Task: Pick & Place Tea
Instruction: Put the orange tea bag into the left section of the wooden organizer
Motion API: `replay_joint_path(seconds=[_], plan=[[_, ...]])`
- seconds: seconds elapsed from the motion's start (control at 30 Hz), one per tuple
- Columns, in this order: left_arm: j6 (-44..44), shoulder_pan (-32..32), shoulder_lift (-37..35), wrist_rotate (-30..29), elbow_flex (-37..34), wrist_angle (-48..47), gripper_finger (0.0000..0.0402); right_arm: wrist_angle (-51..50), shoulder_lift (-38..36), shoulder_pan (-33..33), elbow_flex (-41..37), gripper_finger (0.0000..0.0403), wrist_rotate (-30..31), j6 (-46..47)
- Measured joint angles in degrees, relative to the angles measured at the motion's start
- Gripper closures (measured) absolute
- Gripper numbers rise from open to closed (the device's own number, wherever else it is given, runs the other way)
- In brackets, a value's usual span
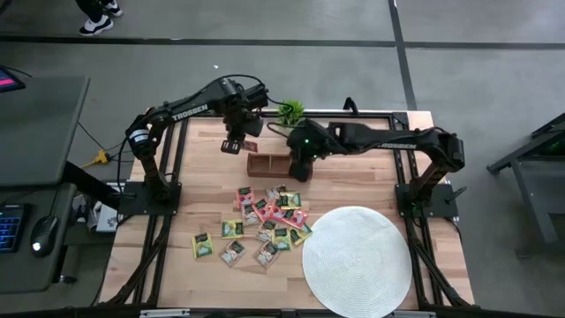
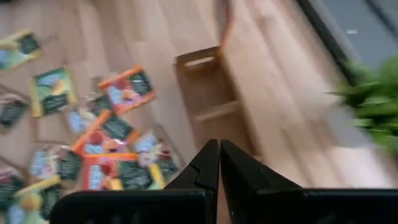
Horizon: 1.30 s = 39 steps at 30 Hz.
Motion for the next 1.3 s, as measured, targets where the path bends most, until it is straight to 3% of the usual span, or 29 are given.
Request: replay_joint_path(seconds=[0.13,0.27,0.47,0.7,1.03,1.3], plan=[[0.1,0.0,0.0,0.0,0.0,0.0,0.0401,20.3,-0.2,0.1,-7.6,0.0391,-3.1,0.4],[0.1,0.0,0.0,0.0,0.0,0.0,0.0401,41.4,-0.2,0.0,-16.3,0.0391,-0.7,-1.7],[-0.5,0.0,0.0,-1.5,0.0,0.0,0.0401,59.4,-0.1,-0.1,-26.6,0.0390,2.2,-8.4],[-1.8,-0.3,0.0,-1.7,0.0,1.2,0.0401,67.0,2.1,-0.2,-30.2,0.0345,4.8,-7.4],[-2.2,-3.3,0.0,-0.5,0.4,1.9,0.0401,68.8,9.2,-1.5,-23.0,0.0235,2.9,-4.3],[-4.1,-3.9,0.0,1.3,0.4,4.0,0.0401,66.6,11.6,-1.7,-19.6,0.0213,1.5,-3.3]])
